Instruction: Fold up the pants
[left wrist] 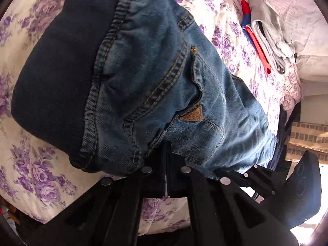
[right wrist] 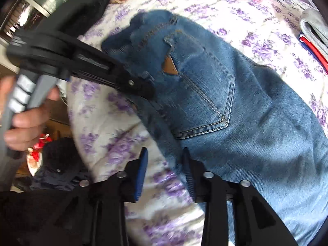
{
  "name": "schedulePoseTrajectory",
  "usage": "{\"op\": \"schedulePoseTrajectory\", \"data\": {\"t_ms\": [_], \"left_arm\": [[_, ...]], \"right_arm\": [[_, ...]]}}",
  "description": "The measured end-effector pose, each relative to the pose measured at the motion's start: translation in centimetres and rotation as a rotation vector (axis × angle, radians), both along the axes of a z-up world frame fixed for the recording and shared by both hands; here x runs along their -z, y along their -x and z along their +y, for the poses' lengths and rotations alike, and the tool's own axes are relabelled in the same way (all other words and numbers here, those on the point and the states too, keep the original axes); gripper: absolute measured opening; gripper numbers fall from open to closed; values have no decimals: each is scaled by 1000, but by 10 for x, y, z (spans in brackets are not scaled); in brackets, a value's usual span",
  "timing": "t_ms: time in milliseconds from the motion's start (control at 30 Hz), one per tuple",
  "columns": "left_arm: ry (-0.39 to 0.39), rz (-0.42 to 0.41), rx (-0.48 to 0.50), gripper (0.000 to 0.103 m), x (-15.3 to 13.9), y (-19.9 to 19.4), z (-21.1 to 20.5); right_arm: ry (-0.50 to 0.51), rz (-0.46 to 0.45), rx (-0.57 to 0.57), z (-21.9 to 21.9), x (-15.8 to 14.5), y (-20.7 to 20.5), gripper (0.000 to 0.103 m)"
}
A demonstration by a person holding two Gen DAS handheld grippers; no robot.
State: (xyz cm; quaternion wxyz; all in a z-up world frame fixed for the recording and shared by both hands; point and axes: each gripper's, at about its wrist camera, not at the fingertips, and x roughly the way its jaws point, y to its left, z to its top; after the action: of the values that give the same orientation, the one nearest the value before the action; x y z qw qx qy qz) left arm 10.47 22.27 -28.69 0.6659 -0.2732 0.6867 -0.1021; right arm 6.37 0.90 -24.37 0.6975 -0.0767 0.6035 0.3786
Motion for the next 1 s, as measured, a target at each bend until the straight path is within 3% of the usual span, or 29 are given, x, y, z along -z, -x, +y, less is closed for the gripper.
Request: {"op": "schedulePoseTrajectory", "data": {"t_ms": [33, 67, 100, 300, 367, 467, 500, 533, 567, 633, 733, 833, 900, 1000], "left_arm": [[-2, -6, 3, 2, 0, 1, -1], [-23, -17, 13, 2, -2, 2, -5], [-51, -28, 24, 2, -5, 3, -9], [-178, -37, 87, 2, -11, -1, -36], [-201, -44, 95, 2, -11, -3, -42], [-232, -53, 105, 2, -12, -6, -54], [-238, -56, 102, 2, -13, -5, -54], [-242, -59, 100, 2, -12, -4, -53], [-245, -62, 98, 2, -13, -3, -55], [-243, -66, 90, 2, -13, -1, -55], [-224, -66, 77, 2, -11, 4, -48], [-210, -67, 69, 2, -11, 6, -40], [-221, -66, 75, 2, -12, 6, -41], [-253, -62, 94, 2, -16, 3, -42]], "right_arm": [[-22, -1, 15, -4, -6, -2, 32], [-34, -6, 38, -6, -10, -5, 9], [-22, -7, 50, -7, -11, -8, 0], [96, 73, 67, 16, 48, -11, 1], [81, 86, 88, 14, 38, -12, 1], [8, 46, 178, -18, 1, -16, 4], [-15, 32, 235, -40, -13, -16, 5], [-39, 23, 303, -65, -25, -16, 18], [-59, 11, 394, -99, -36, -14, 43], [-64, -14, 605, -173, -49, -4, 60], [-60, -2, 974, -291, -48, 29, 60], [-131, 90, 1287, -386, -28, 69, 57], [-222, 125, 1387, -419, -10, 85, 49], [-298, 163, 1443, -444, 15, 86, 48]]}}
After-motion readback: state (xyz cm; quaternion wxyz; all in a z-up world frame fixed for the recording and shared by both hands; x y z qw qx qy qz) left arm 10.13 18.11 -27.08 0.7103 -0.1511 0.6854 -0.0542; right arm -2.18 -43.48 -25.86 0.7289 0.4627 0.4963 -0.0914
